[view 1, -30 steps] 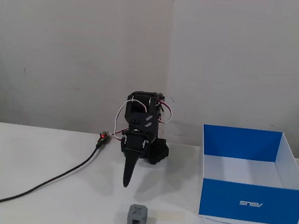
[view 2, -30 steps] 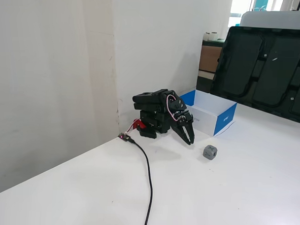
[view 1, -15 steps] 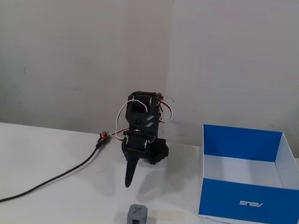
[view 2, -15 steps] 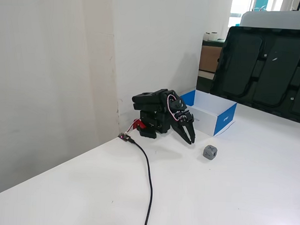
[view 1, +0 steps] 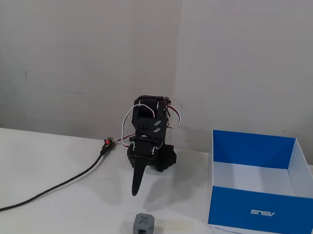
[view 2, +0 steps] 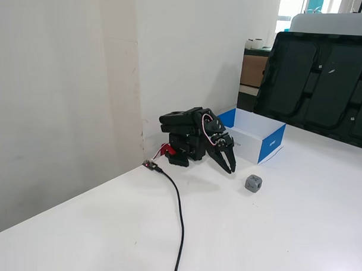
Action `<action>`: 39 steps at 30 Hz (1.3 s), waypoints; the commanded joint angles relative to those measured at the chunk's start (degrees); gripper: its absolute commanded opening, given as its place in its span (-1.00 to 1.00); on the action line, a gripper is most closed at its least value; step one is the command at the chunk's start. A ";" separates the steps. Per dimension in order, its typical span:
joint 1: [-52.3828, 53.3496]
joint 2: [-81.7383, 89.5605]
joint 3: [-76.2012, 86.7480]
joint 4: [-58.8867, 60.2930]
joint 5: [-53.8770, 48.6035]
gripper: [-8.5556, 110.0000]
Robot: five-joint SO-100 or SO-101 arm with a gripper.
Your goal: Pick the gray block and keep it in the box.
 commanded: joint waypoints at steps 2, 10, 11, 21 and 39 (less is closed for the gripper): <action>0.09 7.03 0.18 0.09 -0.18 -0.85; 2.29 6.68 -2.11 0.35 0.70 -0.85; 2.11 6.68 -2.37 0.44 0.79 -0.85; 0.44 5.98 -6.50 0.09 2.64 -0.85; -1.76 -32.34 -24.79 -7.29 9.05 -0.85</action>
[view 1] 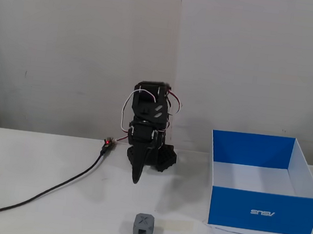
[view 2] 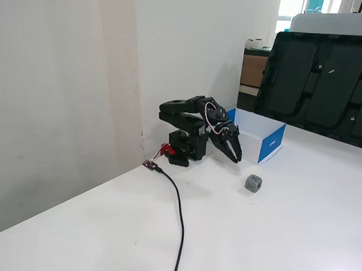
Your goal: Pick the gray block and keep it in the box.
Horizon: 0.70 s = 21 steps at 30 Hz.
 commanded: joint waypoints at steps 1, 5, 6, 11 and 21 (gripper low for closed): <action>-0.79 -9.14 -8.00 -1.58 2.55 -0.85; -1.32 -17.58 -13.01 -0.62 4.31 -0.85; -1.32 -19.86 -14.59 0.09 4.66 -0.85; -1.23 -29.97 -21.09 1.67 5.98 -0.85; -2.37 -40.25 -27.95 1.14 7.03 -0.79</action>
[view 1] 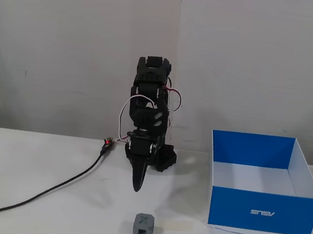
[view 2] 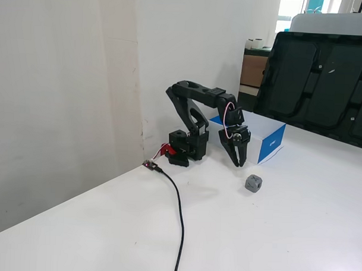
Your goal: Pick the gray block and keep it in the box.
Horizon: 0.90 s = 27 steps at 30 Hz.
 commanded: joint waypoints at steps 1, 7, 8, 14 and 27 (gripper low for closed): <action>-1.23 -3.52 -7.03 -0.35 1.23 -0.74; -2.55 -7.21 -9.32 -0.44 2.20 -0.58; -2.81 -7.56 -9.49 -0.44 2.37 -0.56; -4.48 -10.28 -10.02 -1.58 3.16 -0.50; -4.48 -20.92 -11.95 -6.77 3.43 -0.44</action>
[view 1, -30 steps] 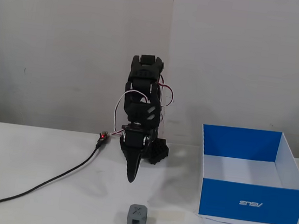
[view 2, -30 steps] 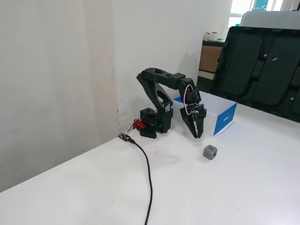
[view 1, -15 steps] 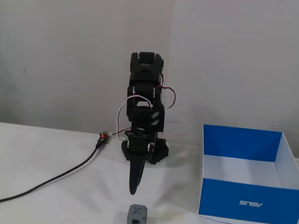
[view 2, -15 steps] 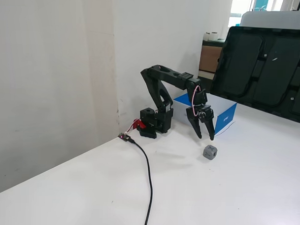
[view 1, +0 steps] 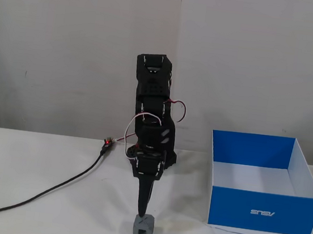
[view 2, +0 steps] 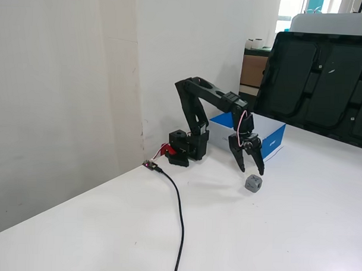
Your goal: Pick the gray block and keep it in the box.
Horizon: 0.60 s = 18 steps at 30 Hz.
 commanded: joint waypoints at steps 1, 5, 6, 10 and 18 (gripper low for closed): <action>0.18 -2.20 -5.10 -1.76 0.62 -0.44; 0.00 -6.24 -6.50 -2.46 0.62 -0.42; -0.09 -7.21 -6.86 -2.72 0.62 -0.42; -0.62 -9.67 -7.21 -4.13 0.62 -0.43; -0.70 -12.22 -7.56 -6.33 0.62 -0.42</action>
